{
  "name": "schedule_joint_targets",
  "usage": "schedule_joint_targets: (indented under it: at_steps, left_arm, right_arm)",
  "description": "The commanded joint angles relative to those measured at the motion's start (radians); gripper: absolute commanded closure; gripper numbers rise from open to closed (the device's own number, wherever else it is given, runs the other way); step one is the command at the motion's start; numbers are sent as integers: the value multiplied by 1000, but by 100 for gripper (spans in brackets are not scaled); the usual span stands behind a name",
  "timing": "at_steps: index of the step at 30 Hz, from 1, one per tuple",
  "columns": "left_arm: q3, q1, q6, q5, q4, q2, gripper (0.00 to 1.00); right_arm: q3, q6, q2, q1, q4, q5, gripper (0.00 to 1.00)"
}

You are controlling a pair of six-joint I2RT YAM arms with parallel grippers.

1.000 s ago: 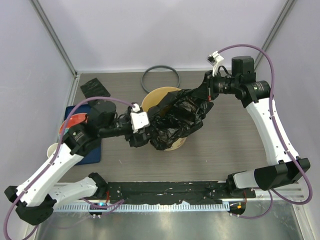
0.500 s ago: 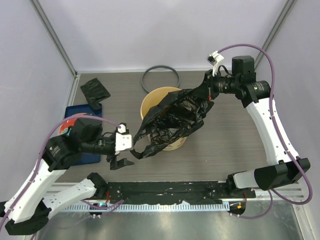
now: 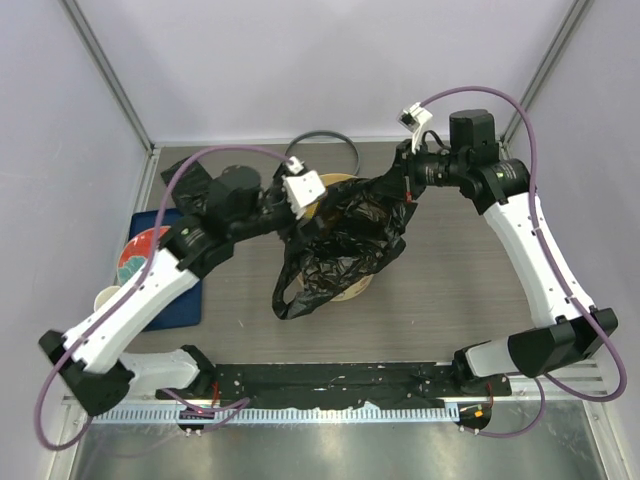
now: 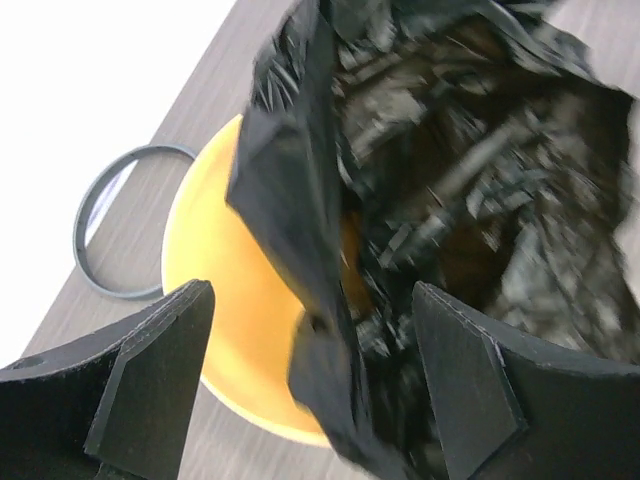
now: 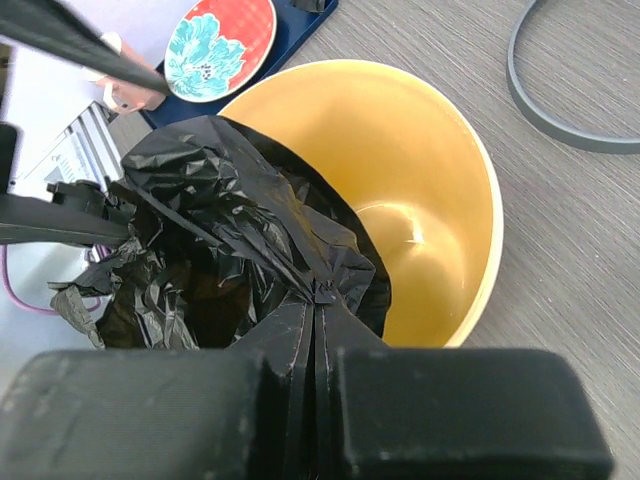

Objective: Put the trash bags into the trash bin

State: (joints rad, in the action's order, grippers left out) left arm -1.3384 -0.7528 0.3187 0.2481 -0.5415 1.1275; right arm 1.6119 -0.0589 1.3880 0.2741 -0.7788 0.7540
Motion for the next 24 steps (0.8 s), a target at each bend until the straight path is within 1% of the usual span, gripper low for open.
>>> schedule_joint_targets:
  at_steps: [1, 4, 5, 6, 7, 8, 9, 10, 11, 12, 13, 14, 17, 21, 22, 24]
  left_arm:
    - [-99, -14, 32, -72, 227, 119, 16]
    - [-113, -25, 75, -115, 258, 182, 14]
    - [-113, -25, 97, -128, 262, 192, 18]
    - [-111, -25, 102, -145, 262, 205, 26]
    - [-111, -25, 105, -182, 268, 207, 38]
    - [-102, -19, 99, -191, 275, 204, 62]
    - [-99, -10, 88, -185, 279, 201, 71]
    - [-97, 3, 76, -167, 282, 199, 79]
    - [-103, 18, 47, -168, 278, 202, 93]
    - [-111, 21, 42, -168, 272, 207, 98]
    - [-129, 23, 36, -174, 247, 219, 100]
    - [-133, 24, 28, -176, 241, 222, 100]
    - [-128, 27, 16, -185, 238, 224, 100]
    - [-123, 30, 7, -199, 236, 224, 100]
    - [-123, 32, 5, -202, 236, 227, 100]
    - [-127, 35, 2, -213, 227, 238, 100]
  right_arm:
    - [65, -13, 6, 20, 41, 1, 99]
    - [80, -16, 6, 28, 32, -1, 99]
    - [82, -21, 5, 33, 32, -2, 99]
    - [85, -25, 3, 33, 21, -5, 96]
    - [85, -30, 0, 31, 13, -11, 94]
    - [86, -44, -1, 33, 4, -21, 88]
    - [88, -51, -3, 33, -19, -57, 68]
    - [89, -61, -6, 33, -28, -76, 59]
    - [89, -71, -15, 30, -39, -123, 50]
    - [91, -76, -20, 27, -42, -140, 43]
    - [94, -82, -24, 27, -46, -154, 36]
    - [98, -88, -33, 25, -53, -169, 34]
    - [129, -117, -46, 25, -102, -188, 34]
    - [106, -151, -73, 25, -161, -241, 33]
    - [102, -154, -79, 25, -168, -257, 32]
    - [111, -163, -92, 25, -194, -240, 29]
